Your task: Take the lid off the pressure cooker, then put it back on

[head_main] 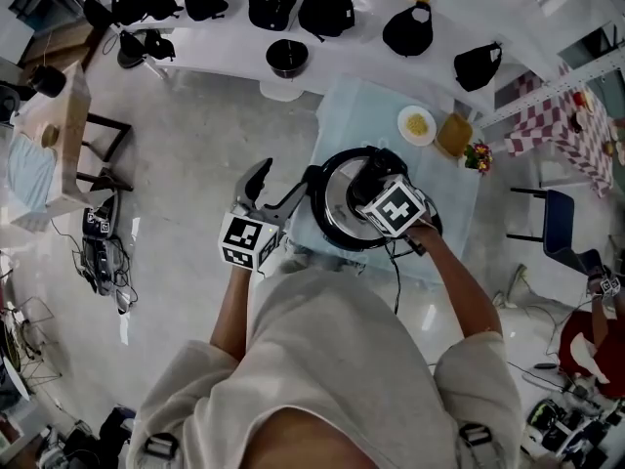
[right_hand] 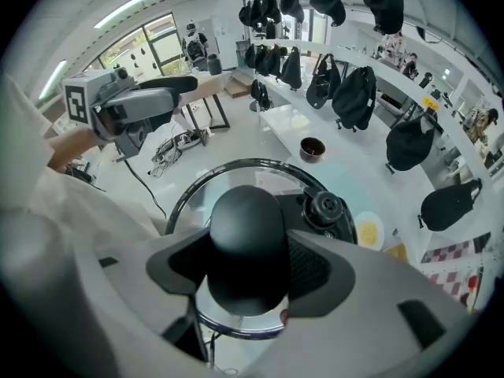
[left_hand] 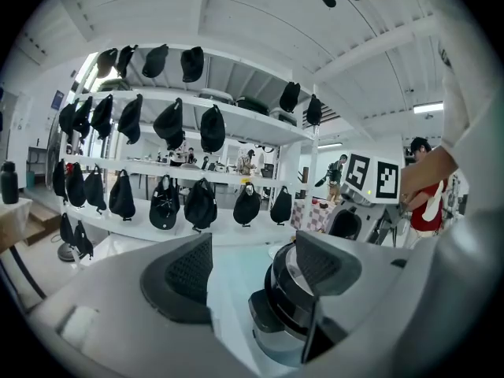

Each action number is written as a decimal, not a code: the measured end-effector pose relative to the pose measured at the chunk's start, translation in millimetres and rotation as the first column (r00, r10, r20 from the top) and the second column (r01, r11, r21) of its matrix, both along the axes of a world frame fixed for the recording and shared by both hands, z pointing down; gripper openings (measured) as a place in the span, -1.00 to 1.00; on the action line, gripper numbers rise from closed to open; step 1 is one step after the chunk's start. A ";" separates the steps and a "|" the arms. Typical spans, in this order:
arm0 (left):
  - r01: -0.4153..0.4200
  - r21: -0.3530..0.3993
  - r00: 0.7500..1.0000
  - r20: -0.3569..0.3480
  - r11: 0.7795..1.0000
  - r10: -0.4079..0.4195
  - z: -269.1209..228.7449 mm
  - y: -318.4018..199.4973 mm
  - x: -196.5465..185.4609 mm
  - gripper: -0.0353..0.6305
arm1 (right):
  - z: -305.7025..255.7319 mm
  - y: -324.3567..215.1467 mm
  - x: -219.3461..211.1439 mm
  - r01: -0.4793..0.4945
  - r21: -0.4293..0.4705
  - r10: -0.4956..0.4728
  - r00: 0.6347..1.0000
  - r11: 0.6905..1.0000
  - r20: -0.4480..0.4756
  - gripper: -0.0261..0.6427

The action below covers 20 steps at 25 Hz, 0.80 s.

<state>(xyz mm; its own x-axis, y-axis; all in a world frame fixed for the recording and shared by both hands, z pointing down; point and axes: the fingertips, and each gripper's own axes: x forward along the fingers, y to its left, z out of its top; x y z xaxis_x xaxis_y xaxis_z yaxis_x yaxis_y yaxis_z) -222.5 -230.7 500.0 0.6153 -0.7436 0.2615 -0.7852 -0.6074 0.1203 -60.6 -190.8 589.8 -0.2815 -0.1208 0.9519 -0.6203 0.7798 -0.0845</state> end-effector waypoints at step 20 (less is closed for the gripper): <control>-0.031 -0.014 0.999 -0.010 0.999 0.031 5.5 -8.4 3.6 0.08 | 8.9 -2.9 -4.7 -0.153 -0.037 0.152 0.988 0.987 -0.026 -0.11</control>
